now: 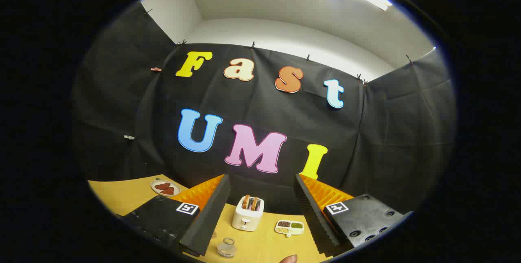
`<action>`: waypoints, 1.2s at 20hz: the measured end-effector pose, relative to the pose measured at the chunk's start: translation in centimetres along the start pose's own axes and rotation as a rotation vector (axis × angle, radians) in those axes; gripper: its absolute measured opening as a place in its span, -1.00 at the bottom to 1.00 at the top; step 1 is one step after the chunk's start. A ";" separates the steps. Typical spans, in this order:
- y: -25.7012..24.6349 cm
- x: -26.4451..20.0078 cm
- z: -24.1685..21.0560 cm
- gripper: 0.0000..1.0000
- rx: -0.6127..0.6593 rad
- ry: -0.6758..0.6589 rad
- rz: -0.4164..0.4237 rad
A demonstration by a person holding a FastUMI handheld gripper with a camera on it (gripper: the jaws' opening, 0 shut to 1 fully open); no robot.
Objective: Take the bottle from table, then pour the juice into the cup, finally place the bottle on the coaster
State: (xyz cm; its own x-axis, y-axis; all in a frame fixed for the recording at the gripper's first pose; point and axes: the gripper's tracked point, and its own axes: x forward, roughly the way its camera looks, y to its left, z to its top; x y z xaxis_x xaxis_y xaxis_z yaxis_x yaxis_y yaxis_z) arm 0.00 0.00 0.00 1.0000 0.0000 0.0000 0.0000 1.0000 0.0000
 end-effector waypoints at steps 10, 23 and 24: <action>3.7 -0.3 -2.9 0.93 0.054 0.034 0.104; 4.9 0.1 -6.2 0.94 0.070 0.068 0.112; 4.8 -0.1 -6.8 0.94 0.069 0.071 0.105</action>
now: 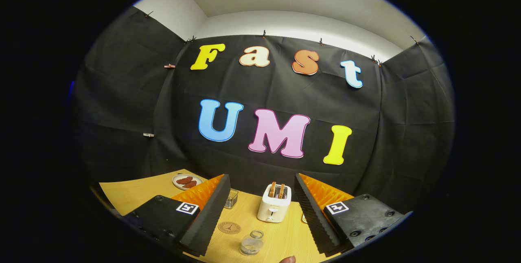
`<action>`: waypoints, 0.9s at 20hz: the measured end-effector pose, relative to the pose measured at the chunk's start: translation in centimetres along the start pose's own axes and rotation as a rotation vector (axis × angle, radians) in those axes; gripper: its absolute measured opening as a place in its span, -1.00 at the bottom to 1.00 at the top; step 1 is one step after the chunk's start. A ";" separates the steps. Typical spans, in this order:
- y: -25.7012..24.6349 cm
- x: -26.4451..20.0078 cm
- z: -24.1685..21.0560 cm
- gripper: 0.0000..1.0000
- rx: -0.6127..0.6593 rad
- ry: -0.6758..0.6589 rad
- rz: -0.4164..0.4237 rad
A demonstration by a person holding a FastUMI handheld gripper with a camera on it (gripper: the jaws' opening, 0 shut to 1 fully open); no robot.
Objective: Take the bottle from table, then pour the juice into the cup, finally place the bottle on the coaster
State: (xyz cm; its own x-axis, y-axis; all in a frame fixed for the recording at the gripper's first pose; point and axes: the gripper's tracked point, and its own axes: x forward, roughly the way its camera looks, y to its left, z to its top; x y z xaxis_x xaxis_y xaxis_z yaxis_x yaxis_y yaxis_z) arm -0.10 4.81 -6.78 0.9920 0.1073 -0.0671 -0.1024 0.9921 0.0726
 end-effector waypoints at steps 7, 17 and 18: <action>0.4 -0.9 -9.3 0.94 0.029 0.093 -0.022; 1.6 0.8 -25.2 0.94 0.075 0.262 -0.017; 1.7 0.9 -26.4 0.94 0.092 0.276 -0.020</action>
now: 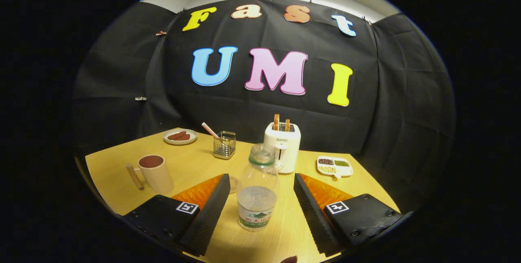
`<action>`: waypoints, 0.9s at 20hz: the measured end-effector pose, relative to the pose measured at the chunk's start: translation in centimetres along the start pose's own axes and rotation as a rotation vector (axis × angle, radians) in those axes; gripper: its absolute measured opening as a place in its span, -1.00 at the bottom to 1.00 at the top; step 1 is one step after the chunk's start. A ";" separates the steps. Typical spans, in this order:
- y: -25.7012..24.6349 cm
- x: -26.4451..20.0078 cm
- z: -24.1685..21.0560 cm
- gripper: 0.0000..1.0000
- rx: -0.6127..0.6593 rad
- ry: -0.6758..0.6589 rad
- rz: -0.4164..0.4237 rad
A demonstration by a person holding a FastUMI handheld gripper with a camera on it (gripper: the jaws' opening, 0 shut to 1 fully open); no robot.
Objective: Take the bottle from table, then pour the juice into the cup, finally place the bottle on the coaster
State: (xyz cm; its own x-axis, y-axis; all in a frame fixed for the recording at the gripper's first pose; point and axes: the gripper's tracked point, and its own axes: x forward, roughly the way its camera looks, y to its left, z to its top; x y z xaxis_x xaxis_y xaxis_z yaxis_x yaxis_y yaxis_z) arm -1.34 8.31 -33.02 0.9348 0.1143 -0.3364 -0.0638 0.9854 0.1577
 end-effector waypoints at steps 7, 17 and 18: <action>0.4 2.5 -4.3 0.94 0.058 0.046 -0.028; -0.4 4.2 -5.0 0.52 0.118 0.090 -0.092; -0.7 4.1 -4.3 0.51 0.106 0.087 -0.106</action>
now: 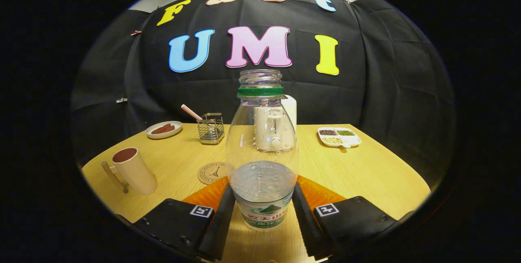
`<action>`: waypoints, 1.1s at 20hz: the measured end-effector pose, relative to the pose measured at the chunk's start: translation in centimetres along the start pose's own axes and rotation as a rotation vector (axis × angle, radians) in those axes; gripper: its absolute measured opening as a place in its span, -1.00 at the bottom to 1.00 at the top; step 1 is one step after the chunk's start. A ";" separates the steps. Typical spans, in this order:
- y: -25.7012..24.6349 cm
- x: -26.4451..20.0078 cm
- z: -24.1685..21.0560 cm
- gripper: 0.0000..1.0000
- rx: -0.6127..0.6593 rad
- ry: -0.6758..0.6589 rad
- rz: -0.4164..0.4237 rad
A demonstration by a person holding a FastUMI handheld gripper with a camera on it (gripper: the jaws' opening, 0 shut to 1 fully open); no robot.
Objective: Take the bottle from table, then pour the juice into the cup, finally place the bottle on the coaster
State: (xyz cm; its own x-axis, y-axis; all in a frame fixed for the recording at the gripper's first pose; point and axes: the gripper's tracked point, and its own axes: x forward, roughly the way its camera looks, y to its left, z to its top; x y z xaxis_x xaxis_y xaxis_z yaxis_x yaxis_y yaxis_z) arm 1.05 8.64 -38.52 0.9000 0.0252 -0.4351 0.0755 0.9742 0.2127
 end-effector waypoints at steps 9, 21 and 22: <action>4.9 -1.7 11.4 0.49 -0.287 -0.153 0.061; 11.9 0.3 10.6 0.48 -0.921 -0.096 0.068; 12.2 0.2 10.3 0.48 -0.962 -0.094 0.067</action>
State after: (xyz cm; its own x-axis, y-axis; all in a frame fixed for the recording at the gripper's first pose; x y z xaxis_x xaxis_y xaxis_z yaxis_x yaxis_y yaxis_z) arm 6.56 18.18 -27.04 0.9237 0.1100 -0.3671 -0.3228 0.7394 -0.5908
